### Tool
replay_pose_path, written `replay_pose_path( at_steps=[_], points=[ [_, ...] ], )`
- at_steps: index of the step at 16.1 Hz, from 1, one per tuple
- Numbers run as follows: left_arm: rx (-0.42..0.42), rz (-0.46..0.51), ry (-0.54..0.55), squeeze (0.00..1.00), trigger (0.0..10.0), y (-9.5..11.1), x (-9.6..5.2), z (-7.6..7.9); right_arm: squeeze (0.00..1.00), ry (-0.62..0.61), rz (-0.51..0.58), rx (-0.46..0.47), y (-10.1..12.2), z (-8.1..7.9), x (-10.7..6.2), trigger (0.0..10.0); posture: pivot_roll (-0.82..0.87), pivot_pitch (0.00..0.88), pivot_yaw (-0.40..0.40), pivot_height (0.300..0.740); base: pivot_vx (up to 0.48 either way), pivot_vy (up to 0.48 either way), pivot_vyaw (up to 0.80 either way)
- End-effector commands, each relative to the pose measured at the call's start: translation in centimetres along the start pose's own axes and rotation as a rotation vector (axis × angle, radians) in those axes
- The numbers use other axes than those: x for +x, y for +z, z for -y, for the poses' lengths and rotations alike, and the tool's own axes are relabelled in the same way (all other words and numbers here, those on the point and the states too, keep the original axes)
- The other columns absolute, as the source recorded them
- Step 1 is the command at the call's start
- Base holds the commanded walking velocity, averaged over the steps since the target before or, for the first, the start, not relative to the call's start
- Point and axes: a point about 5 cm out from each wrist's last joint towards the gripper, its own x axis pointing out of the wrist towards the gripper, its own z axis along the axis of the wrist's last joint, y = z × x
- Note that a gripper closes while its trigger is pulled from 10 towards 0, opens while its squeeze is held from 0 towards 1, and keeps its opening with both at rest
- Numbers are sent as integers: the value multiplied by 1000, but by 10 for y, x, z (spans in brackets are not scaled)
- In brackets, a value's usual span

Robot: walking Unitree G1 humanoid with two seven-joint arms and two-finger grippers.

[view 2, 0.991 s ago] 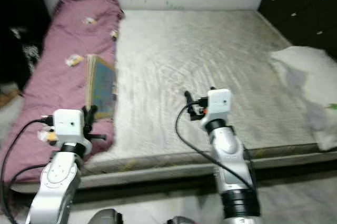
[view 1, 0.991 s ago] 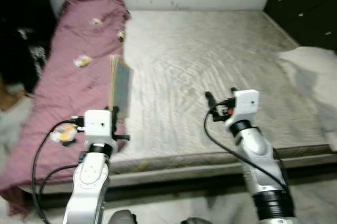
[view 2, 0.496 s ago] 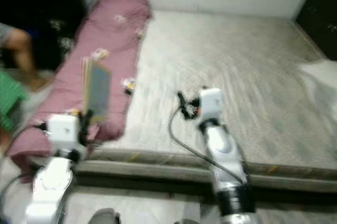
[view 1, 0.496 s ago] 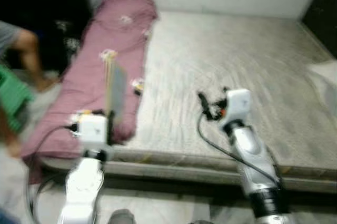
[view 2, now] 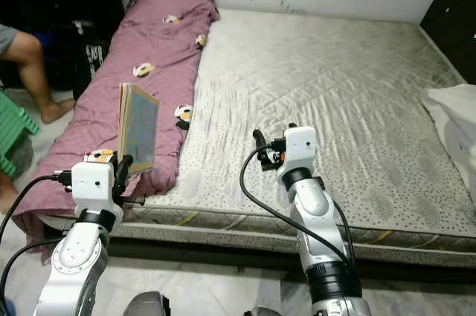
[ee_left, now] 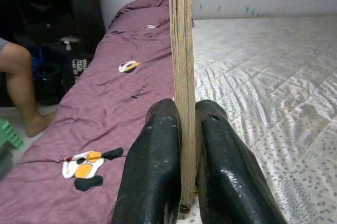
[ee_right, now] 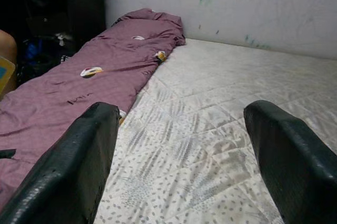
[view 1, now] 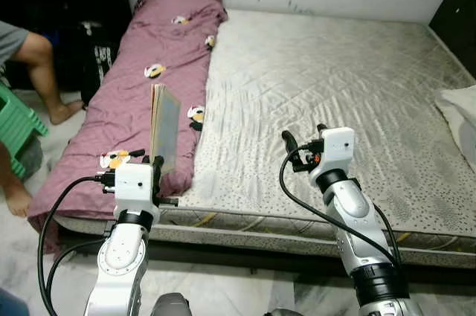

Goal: Clean up the room

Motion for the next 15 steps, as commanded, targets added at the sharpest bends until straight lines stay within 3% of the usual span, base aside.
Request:
replay_pose_path(
  at_steps=[1,5,15],
  points=[
    [-20,52,-11,0,10000,9,3,-1,0,-9,2,-3,1,2,2,10000,75,42,-51,740,0,0,0],
    [-21,71,-46,0,10000,12,2,2,0,-8,5,-6,1,2,3,10000,75,44,-52,740,124,0,0],
    [-25,77,-68,0,10000,13,3,5,0,-14,1,-6,1,3,4,10000,74,48,-55,740,316,0,0]
  ],
)
